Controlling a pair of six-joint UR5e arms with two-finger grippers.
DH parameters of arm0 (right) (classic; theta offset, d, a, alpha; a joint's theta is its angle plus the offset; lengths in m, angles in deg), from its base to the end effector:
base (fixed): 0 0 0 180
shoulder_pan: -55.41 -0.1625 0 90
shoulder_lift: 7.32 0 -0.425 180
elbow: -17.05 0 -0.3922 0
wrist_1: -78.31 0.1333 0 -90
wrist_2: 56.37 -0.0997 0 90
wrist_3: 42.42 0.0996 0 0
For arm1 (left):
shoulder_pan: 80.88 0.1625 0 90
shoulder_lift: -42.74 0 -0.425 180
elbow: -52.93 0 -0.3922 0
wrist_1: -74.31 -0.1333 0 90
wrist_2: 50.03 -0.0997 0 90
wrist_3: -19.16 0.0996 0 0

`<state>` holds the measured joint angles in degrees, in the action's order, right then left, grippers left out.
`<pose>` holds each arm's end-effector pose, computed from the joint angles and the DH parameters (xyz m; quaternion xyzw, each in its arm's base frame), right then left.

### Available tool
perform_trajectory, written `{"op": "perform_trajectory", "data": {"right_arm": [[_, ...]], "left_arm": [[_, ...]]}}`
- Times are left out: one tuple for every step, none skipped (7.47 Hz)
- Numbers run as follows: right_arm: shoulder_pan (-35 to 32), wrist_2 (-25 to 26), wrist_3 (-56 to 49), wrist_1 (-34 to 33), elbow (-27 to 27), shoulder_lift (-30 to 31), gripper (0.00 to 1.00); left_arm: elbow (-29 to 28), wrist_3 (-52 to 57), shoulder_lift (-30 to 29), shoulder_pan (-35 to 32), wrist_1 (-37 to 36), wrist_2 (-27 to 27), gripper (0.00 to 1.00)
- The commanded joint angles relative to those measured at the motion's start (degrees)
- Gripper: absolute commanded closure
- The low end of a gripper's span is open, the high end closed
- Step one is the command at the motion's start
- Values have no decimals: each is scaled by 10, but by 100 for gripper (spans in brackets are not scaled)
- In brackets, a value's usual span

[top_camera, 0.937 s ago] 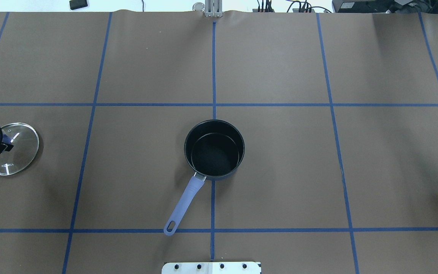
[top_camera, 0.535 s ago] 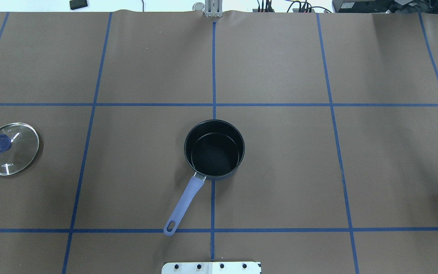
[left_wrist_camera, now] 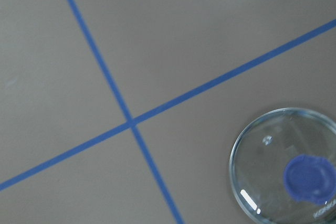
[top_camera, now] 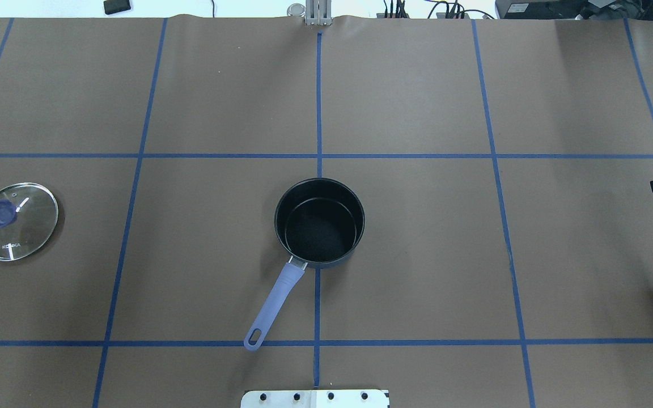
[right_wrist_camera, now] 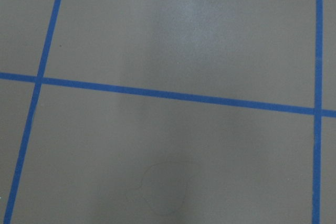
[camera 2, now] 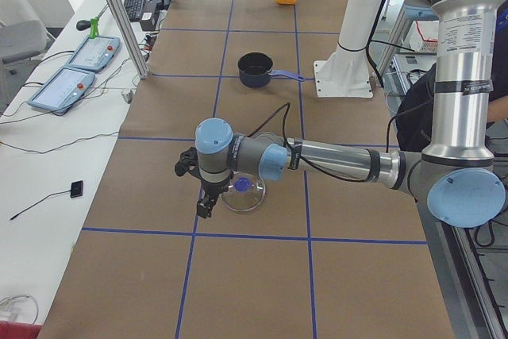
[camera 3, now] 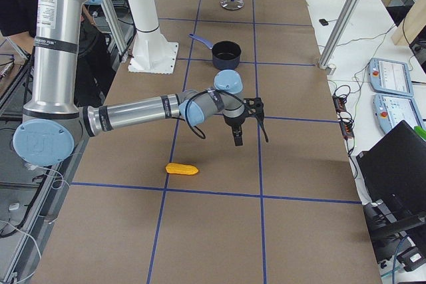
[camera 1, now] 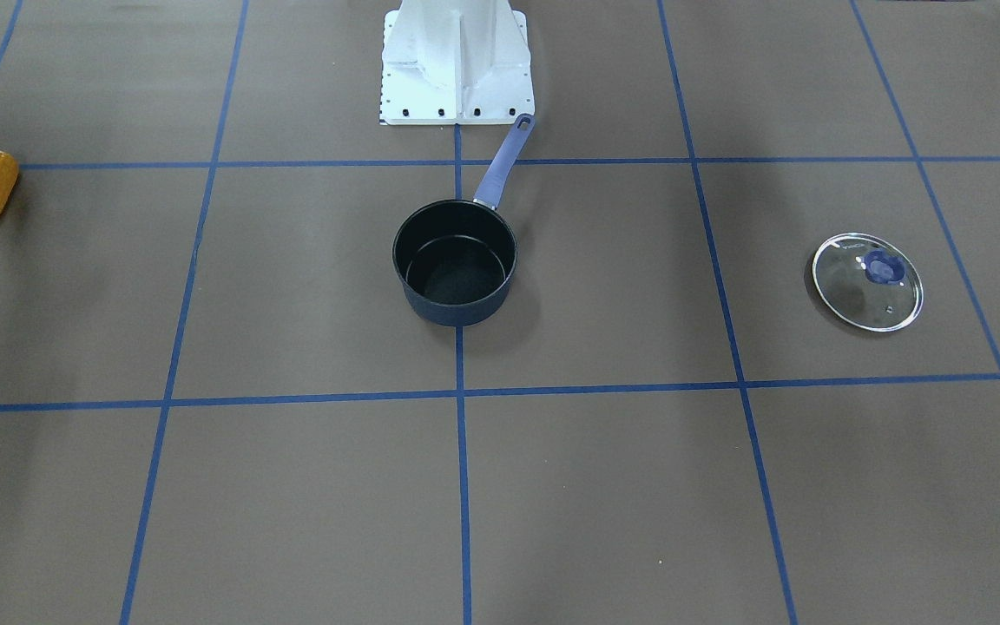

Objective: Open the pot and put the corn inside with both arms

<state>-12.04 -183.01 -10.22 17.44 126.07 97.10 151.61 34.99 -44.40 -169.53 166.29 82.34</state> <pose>-0.0899 -0.4092 0.5538 0.1063 -0.3938 -0.0145 0.9129 -0.0549 -0.4792 0.6066 0.1084 0.3497 0.1632 0.9162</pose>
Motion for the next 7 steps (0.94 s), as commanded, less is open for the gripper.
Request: {"op": "perform_trajectory", "data": {"right_arm": [[56, 51, 75, 122, -1, 99, 0], [78, 80, 88, 177, -5, 143, 0], [103, 100, 129, 204, -6, 165, 0], [149, 148, 166, 237, -20, 178, 0], [207, 196, 222, 312, -68, 178, 1], [264, 250, 272, 366, -100, 178, 1], [294, 271, 283, 370, -102, 179, 1]], "left_arm": [[-3, 6, 4, -18, -15, 23, 1], [-1, 6, 4, -19, -15, 38, 1], [0, 6, 4, -19, -15, 50, 1], [2, 6, 4, -20, -15, 61, 1], [4, 6, 5, -20, -12, 65, 1], [4, 6, 4, -20, -11, 66, 1], [6, 6, 3, -19, -11, 66, 1]]}}
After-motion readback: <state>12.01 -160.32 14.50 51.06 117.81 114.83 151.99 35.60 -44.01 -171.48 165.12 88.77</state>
